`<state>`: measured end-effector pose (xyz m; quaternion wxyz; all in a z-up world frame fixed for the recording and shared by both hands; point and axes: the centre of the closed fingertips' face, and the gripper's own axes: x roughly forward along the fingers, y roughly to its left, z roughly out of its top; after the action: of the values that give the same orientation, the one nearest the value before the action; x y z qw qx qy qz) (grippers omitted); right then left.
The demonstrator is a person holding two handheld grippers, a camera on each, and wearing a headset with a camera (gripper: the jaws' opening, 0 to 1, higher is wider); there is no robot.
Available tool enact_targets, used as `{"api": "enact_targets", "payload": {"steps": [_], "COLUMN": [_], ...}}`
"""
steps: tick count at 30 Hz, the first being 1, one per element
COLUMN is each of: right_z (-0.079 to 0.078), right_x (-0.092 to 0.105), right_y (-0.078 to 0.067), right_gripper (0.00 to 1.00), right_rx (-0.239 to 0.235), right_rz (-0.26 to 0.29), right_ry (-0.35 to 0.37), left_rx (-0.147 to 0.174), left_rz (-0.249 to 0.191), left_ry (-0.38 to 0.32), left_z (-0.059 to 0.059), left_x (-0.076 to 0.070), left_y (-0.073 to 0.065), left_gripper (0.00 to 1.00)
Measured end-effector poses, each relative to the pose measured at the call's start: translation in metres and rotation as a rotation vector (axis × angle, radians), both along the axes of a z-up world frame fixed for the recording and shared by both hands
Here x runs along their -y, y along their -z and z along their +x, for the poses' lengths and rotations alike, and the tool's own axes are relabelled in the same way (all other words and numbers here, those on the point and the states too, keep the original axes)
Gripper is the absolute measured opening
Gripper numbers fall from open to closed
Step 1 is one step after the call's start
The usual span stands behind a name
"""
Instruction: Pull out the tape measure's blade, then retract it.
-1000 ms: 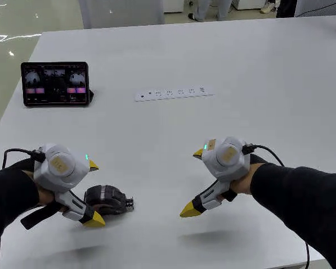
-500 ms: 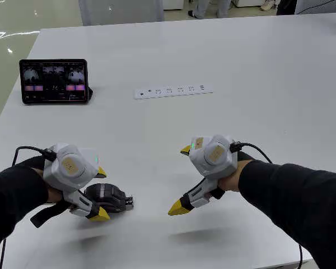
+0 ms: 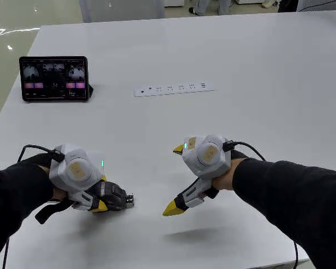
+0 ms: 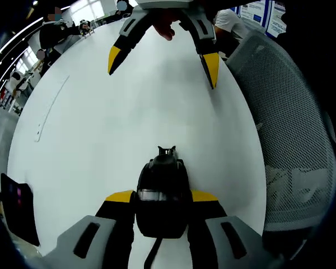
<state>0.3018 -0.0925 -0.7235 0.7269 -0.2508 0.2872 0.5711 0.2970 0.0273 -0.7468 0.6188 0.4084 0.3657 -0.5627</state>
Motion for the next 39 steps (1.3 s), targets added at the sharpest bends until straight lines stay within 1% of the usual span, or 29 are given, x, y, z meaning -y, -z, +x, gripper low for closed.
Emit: {"api": "enact_targets", "payload": {"steps": [1,3,7,9,12,17,19,21,24,25,27,28,30,31,32,33,36,39], "right_z": [0.0,0.001,0.002,0.003,0.002,-0.002,-0.006,-0.008,-0.009,-0.009,-0.009,-0.01,-0.013,-0.014,-0.014,-0.015,-0.017,-0.016], "right_x": [-0.001,-0.003,-0.007,-0.01,-0.015,-0.028,-0.033,-0.037,-0.042,-0.044,-0.046,-0.047,-0.051,-0.052,-0.051,-0.052,-0.055,-0.06], "right_y": [0.001,0.0,-0.001,0.001,0.005,0.012,0.015,0.017,0.02,0.02,0.023,0.025,0.027,0.028,0.03,0.031,0.033,0.034], "right_gripper": [0.99,0.99,0.99,0.99,0.99,0.99,0.99,0.99,0.99,0.99,0.85,0.83,0.85,0.83,0.78,0.75,0.69,0.61], "right_rx": [0.006,0.004,0.005,0.003,0.0,-0.018,-0.037,-0.037,-0.046,-0.056,-0.066,-0.066,-0.077,-0.073,-0.057,-0.052,-0.054,-0.052], "right_rz": [-0.007,-0.008,-0.005,-0.006,-0.009,-0.007,-0.002,-0.005,-0.005,-0.001,-0.006,-0.012,-0.001,-0.006,-0.023,-0.031,-0.025,-0.024], "right_ry": [-0.009,-0.011,-0.017,-0.024,-0.033,-0.049,-0.055,-0.063,-0.068,-0.058,-0.048,-0.042,-0.041,-0.05,-0.064,-0.078,-0.096,-0.111], "left_rx": [-0.004,-0.011,-0.013,-0.018,-0.017,-0.02,-0.007,-0.002,-0.006,-0.01,-0.013,-0.014,-0.012,-0.009,-0.007,-0.005,-0.003,-0.004], "left_rz": [-0.001,-0.005,-0.008,-0.012,-0.02,-0.027,-0.028,-0.031,-0.038,-0.039,-0.037,-0.038,-0.045,-0.047,-0.05,-0.054,-0.066,-0.072], "left_ry": [-0.002,-0.011,-0.017,-0.032,-0.031,-0.035,-0.032,-0.034,-0.044,-0.046,-0.047,-0.05,-0.056,-0.056,-0.057,-0.059,-0.067,-0.069], "left_z": [0.0,-0.001,-0.002,-0.003,-0.003,-0.004,-0.003,-0.003,-0.002,-0.002,-0.001,-0.001,0.0,0.0,0.0,0.0,0.0,0.0], "left_x": [0.0,0.0,0.001,0.001,0.001,0.002,0.003,0.003,0.002,0.002,0.003,0.003,0.004,0.003,0.003,0.003,0.003,0.004], "left_y": [-0.001,-0.001,-0.002,-0.003,-0.004,-0.004,-0.004,-0.003,-0.003,-0.003,-0.002,-0.002,-0.001,-0.001,-0.001,-0.001,-0.001,-0.001], "left_gripper": [0.32,0.31,0.31,0.31,0.31,0.31,0.31,0.31,0.31,0.31,0.31,0.31,0.31,0.31,0.31,0.31,0.31,0.31]}}
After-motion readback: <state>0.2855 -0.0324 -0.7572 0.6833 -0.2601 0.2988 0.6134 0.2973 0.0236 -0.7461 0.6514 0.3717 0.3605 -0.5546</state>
